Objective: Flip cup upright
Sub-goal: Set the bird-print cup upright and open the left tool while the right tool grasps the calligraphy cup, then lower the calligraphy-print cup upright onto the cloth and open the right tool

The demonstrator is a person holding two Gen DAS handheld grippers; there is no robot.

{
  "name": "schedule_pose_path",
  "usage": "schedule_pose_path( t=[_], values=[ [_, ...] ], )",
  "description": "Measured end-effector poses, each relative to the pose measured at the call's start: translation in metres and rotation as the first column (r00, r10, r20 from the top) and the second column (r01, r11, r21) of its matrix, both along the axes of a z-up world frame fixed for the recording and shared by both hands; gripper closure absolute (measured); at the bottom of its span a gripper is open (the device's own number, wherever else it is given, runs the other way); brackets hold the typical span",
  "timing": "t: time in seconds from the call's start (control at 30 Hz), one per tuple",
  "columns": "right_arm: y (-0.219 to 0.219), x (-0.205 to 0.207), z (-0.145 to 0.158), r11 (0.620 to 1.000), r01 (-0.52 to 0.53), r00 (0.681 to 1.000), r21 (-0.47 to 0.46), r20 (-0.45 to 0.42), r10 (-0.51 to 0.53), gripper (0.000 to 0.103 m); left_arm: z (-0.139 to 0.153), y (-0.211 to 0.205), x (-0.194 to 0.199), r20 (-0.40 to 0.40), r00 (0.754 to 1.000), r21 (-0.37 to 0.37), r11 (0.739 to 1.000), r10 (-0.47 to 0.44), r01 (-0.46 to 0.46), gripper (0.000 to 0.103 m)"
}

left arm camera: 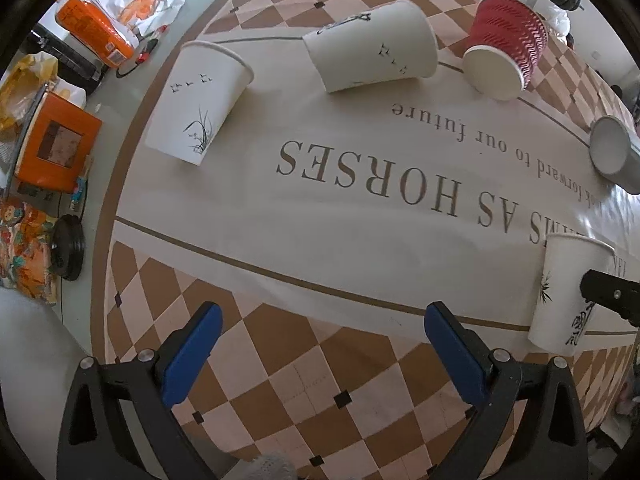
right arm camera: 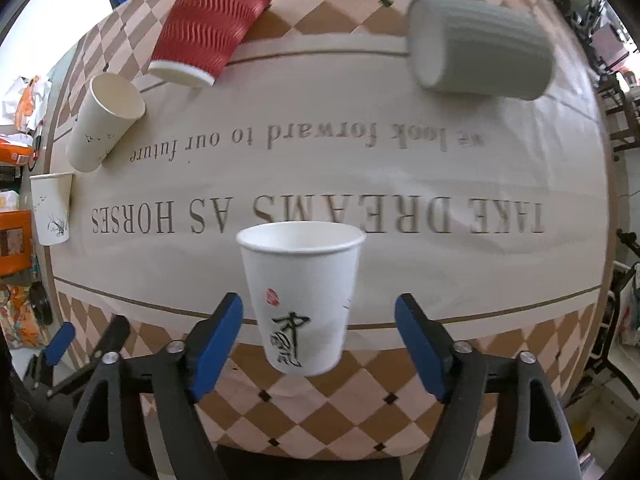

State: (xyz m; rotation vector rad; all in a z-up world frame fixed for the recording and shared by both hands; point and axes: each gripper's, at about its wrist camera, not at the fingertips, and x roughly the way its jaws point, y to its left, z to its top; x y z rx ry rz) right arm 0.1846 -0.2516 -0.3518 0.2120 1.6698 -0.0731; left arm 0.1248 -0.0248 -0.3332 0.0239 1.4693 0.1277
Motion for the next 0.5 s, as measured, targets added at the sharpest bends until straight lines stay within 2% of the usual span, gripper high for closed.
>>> schedule_pose_path(
  t=[0.13,0.33,0.5],
  values=[
    [0.01,0.009,-0.016,1.0,-0.011,0.999,0.016,-0.047,0.011,0.041,-0.005,0.004,0.003,-0.008,1.0,0.0,1.0,-0.013,0.013,0.0],
    [0.018,0.012,-0.018,0.999,0.01,0.999,0.032,-0.041,-0.009,0.042,-0.015,0.007,0.006,-0.043,0.998,-0.029,0.998,-0.049,0.048,0.0],
    [0.016,0.011,-0.013,0.997,0.052,0.999,0.054,-0.001,-0.052,0.043,-0.019,0.006,0.005,-0.057,0.995,-0.025,0.996,-0.084,0.083,0.0]
  ],
)
